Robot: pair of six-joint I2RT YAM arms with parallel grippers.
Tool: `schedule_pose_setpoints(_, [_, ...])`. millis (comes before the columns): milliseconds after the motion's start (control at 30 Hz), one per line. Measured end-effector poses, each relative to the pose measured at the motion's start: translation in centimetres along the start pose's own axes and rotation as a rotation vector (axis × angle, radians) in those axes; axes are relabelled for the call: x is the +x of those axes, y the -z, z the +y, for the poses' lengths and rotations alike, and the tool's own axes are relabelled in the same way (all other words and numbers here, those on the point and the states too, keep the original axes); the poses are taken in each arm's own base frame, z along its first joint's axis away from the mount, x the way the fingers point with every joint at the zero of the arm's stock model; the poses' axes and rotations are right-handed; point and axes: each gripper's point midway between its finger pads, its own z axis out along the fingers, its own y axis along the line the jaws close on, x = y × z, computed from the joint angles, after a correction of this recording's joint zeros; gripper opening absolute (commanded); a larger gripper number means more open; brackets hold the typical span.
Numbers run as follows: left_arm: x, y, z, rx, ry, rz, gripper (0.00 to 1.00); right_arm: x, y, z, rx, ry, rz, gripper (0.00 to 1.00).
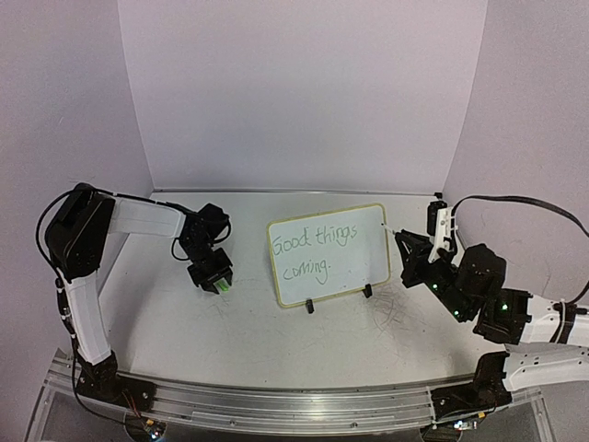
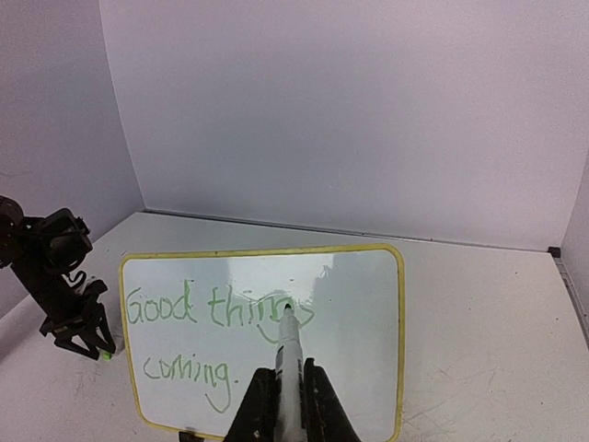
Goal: Write a sentence on the whiteboard
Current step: Pick up the pen cap from the center of the board, then insert the whiteboard marker without the cap into the pen cap.
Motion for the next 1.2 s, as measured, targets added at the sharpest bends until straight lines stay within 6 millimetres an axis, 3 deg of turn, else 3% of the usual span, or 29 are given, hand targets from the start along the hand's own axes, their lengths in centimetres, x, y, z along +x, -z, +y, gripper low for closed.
schedule_pose_setpoints(567, [-0.1, -0.3, 0.9, -0.103, -0.028, -0.006, 0.10, -0.3, 0.3, -0.2, -0.002, -0.011, -0.014, 0.00])
schedule_pose_setpoints(833, [-0.1, 0.9, 1.9, -0.113, -0.211, -0.095, 0.01, 0.4, 0.0, -0.1, 0.003, 0.002, 0.004, 0.00])
schedule_pose_setpoints(933, [0.2, 4.3, 2.9, -0.083, -0.321, -0.182, 0.00, 0.3, -0.2, -0.3, 0.013, 0.007, 0.012, 0.00])
schedule_pose_setpoints(1067, [0.9, 13.0, 0.9, 0.141, -0.502, -0.374, 0.00, -1.9, -1.9, -0.6, -0.019, -0.008, 0.017, 0.00])
schedule_pose_setpoints(1100, [1.5, 16.1, 0.0, 0.219, -0.575, -0.440, 0.00, -2.6, -2.6, -0.5, -0.038, -0.012, 0.020, 0.00])
schedule_pose_setpoints(1200, [3.6, 22.3, -2.2, 0.380, -0.779, -0.604, 0.00, -5.0, -5.0, 1.0, -0.146, -0.013, 0.051, 0.00])
